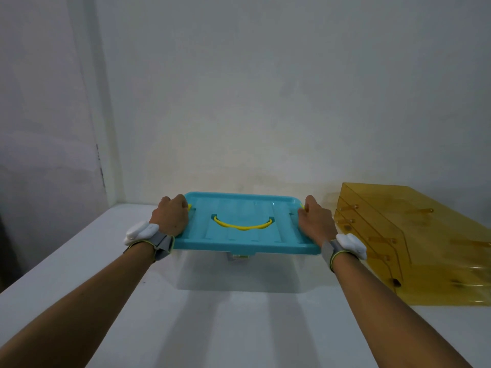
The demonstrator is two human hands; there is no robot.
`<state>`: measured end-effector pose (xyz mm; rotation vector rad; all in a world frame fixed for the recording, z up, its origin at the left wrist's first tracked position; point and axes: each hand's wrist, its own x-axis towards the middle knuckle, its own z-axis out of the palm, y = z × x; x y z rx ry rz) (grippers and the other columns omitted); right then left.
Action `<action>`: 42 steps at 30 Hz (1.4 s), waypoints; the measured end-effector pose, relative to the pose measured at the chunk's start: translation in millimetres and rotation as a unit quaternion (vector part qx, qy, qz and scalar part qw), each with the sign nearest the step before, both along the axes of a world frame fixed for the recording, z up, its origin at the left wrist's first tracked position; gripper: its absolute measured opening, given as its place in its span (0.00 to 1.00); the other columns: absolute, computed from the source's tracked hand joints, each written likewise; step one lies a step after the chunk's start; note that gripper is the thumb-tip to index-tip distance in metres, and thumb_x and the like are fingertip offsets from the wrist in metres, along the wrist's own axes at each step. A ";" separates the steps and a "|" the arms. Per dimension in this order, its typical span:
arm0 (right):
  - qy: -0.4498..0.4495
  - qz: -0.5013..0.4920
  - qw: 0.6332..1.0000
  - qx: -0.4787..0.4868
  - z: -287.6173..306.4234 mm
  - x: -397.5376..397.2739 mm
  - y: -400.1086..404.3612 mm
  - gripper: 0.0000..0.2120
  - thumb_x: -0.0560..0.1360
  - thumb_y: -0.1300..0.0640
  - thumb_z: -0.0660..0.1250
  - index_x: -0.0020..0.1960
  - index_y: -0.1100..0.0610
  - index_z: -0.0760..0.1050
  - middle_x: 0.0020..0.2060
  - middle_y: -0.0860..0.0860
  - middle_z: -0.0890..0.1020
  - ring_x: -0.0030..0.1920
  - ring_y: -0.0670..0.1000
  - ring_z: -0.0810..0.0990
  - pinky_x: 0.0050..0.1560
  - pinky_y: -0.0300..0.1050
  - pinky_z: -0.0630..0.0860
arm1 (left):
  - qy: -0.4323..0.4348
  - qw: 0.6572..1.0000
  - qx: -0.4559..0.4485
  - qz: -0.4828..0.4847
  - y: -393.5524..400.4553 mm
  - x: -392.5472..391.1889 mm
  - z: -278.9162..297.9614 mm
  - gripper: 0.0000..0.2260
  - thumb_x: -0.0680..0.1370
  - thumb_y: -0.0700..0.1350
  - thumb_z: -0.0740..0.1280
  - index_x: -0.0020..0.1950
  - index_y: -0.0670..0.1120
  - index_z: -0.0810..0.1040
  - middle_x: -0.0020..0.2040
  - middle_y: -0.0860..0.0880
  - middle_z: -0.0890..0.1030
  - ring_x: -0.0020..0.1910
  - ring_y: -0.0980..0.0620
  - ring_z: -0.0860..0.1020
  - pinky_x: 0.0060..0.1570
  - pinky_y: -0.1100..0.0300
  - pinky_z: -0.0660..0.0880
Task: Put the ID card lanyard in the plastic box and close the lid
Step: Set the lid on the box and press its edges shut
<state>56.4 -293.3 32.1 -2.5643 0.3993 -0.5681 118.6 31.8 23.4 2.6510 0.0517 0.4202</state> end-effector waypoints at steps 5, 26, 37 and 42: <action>-0.030 -0.014 0.990 0.137 -2.6 -1.8 -5.3 0.12 0.83 0.55 0.49 0.53 0.60 0.68 0.41 0.57 0.75 0.38 0.57 0.72 0.34 0.48 0.63 | 0.032 0.998 -0.027 0.037 -4.9 -1.0 -0.4 0.19 0.83 0.47 0.58 0.74 0.46 0.65 0.63 0.35 0.77 0.62 0.34 0.76 0.60 0.47 0.71; 0.093 0.001 0.876 0.473 4.7 10.4 -19.7 0.17 0.80 0.50 0.66 0.58 0.63 0.78 0.43 0.57 0.84 0.37 0.57 0.83 0.41 0.50 0.81 | 0.094 0.995 0.011 0.037 -4.7 4.9 -1.9 0.21 0.85 0.50 0.51 0.67 0.34 0.69 0.66 0.33 0.74 0.64 0.35 0.75 0.60 0.49 0.70; 0.087 -0.001 0.890 0.447 7.7 13.7 -14.9 0.19 0.80 0.54 0.67 0.63 0.67 0.75 0.51 0.62 0.84 0.41 0.59 0.83 0.48 0.56 0.81 | 0.089 0.995 0.024 0.036 -4.6 5.0 -2.4 0.21 0.85 0.50 0.50 0.66 0.35 0.69 0.66 0.33 0.74 0.64 0.35 0.75 0.60 0.48 0.69; 0.088 -0.003 0.898 0.430 8.0 13.0 -14.1 0.19 0.80 0.54 0.66 0.63 0.68 0.75 0.49 0.61 0.83 0.40 0.59 0.82 0.48 0.56 0.81 | 0.087 0.995 0.025 0.037 -5.1 5.4 -2.4 0.21 0.85 0.50 0.51 0.66 0.34 0.69 0.66 0.32 0.74 0.64 0.34 0.74 0.61 0.48 0.69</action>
